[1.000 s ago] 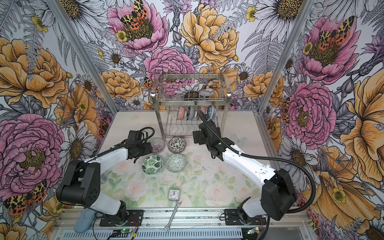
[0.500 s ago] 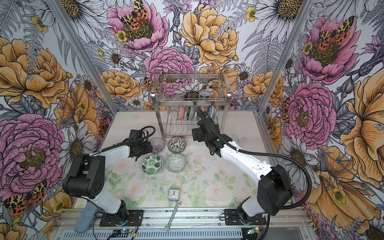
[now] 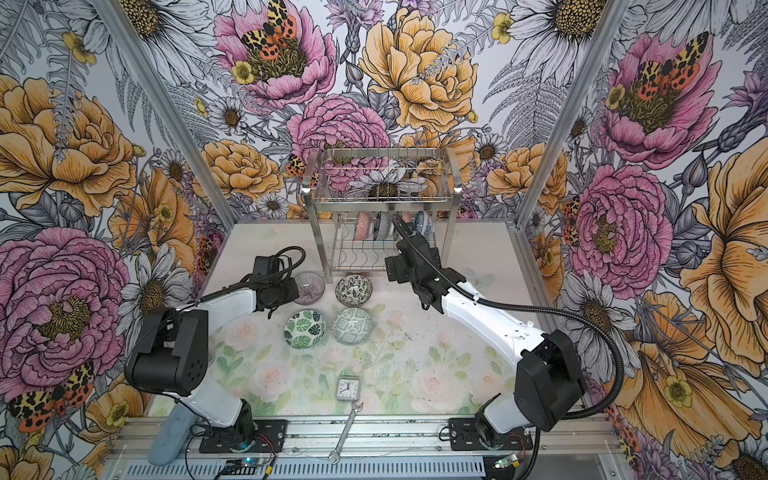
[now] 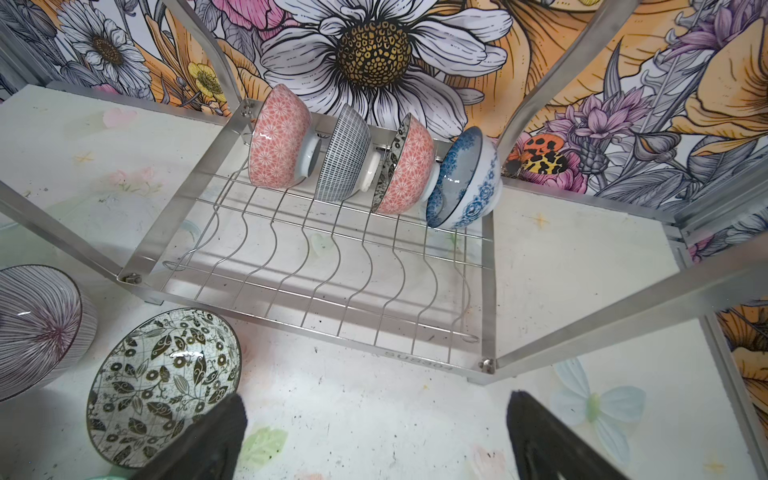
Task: Load the bowls into the dish rack
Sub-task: 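Close the left gripper on the rim and lift the purple striped bowl, then raise the bowl toward the right gripper while right gripper grasps its rim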
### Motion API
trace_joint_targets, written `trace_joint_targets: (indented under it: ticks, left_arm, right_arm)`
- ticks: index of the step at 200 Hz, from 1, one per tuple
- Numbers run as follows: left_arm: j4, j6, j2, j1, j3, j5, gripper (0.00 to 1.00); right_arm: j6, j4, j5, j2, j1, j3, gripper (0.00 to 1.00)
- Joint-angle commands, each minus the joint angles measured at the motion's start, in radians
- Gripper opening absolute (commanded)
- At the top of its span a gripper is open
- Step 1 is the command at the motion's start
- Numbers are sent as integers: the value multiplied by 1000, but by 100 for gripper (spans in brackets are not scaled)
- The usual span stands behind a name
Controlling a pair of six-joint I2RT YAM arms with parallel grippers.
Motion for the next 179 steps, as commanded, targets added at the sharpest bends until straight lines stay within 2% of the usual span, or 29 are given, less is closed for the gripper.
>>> trace_joint_targets:
  ticks: [1,42,92,146,179]
  left_arm:
    - [-28,10,-63,11,29,-41,0]
    - [-84,15,-241,-20,35,-57,0]
    - [-148,-24,-421,-201,75,-154,0]
    - [-138,-66,-382,-401,162,-226,0]
    - [-97,-62,-289,-467,226,-226,0]
  right_arm:
    - [-16,10,3,-54,-4,-2,100]
    - [-8,-7,-34,-98,-3,-18,100]
    - [1,-52,-97,-181,-3,-3,100]
    - [88,-64,-243,-209,6,28,100]
    - [101,-55,-248,-169,54,31,100]
